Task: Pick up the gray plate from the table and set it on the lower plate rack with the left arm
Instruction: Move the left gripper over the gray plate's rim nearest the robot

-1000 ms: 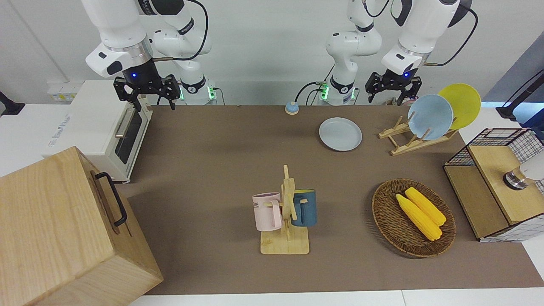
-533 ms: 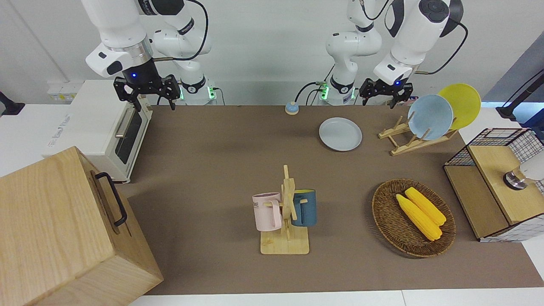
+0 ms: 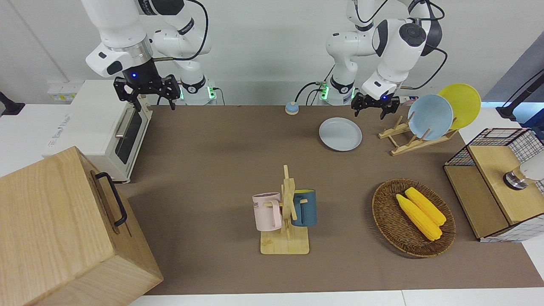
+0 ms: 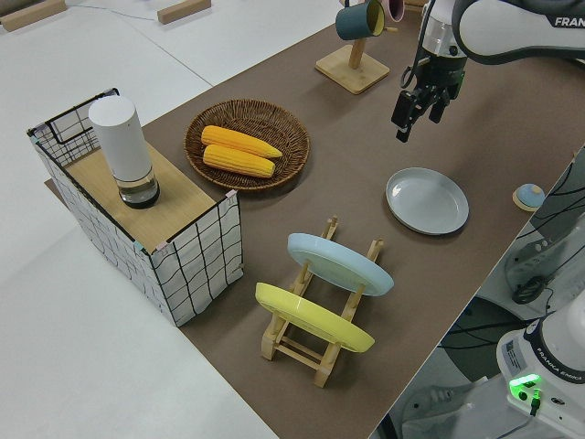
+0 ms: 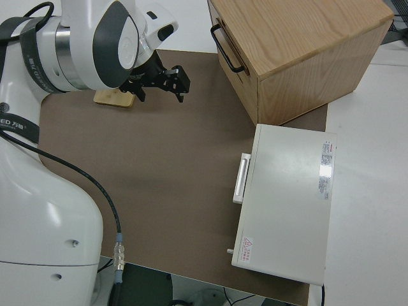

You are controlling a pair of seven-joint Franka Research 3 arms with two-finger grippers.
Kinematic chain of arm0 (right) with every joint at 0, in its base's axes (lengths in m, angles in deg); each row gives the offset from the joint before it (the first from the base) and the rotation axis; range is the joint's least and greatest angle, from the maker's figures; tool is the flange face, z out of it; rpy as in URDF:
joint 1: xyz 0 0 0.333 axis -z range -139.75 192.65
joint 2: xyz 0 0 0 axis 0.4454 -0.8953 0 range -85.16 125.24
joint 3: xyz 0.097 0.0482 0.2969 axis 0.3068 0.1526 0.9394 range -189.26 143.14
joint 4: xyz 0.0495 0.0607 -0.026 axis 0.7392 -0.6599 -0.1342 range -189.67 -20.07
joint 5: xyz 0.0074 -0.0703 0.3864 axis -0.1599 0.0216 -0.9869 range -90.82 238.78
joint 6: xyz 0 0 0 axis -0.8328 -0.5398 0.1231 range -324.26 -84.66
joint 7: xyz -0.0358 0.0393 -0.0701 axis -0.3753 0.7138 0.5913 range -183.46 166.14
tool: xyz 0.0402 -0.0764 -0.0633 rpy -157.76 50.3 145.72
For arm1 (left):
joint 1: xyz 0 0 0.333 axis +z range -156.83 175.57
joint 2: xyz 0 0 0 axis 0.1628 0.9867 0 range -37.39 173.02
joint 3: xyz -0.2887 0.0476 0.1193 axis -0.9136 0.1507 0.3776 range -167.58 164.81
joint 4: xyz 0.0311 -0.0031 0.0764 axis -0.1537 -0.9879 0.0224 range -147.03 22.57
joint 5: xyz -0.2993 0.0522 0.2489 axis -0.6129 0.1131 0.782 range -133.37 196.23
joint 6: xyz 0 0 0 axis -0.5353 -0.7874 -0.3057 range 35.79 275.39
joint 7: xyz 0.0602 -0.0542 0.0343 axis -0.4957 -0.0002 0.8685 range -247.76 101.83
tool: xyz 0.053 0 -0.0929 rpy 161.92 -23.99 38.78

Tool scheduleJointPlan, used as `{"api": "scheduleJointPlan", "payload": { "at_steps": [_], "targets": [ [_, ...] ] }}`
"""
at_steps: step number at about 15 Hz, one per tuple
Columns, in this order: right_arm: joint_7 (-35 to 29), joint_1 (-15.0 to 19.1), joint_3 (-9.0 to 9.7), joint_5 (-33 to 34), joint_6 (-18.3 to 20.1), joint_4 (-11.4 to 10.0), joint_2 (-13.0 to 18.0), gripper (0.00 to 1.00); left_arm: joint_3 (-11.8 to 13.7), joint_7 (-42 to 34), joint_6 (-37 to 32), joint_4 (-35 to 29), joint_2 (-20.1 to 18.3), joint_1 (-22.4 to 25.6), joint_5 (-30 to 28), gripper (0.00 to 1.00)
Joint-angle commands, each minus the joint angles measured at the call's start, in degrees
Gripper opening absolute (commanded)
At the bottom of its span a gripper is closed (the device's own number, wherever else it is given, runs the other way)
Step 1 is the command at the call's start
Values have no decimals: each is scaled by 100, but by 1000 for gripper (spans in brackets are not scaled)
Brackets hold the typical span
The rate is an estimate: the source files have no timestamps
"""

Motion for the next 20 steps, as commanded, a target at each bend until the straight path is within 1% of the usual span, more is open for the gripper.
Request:
{"api": "scheduleJointPlan", "payload": {
  "at_steps": [1, 4, 7, 8, 10, 12, 20],
  "targets": [
    [-75, 127, 117, 17, 92, 114, -54, 983, -44, 70, 691, -781, -281, -39, 115, 998],
    [-75, 127, 117, 17, 92, 123, -54, 983, -71, 70, 885, -975, -211, -30, 150, 1000],
    [-75, 127, 117, 17, 92, 123, -54, 983, -167, 70, 1394, -1414, -202, -30, 335, 998],
    [-75, 127, 117, 17, 92, 123, -54, 983, -168, 9, 1465, -1476, -176, -30, 370, 998],
    [-75, 127, 117, 17, 92, 123, -54, 983, -185, -9, 1501, -1486, -54, -56, 641, 1000],
    [-84, 127, 117, 17, 92, 123, -54, 983, -255, -9, 1544, -1494, 35, -179, 826, 998],
    [-75, 127, 117, 17, 92, 114, -54, 983, -255, -9, 1931, -1538, 491, -197, 1047, 998]
  ]
}}
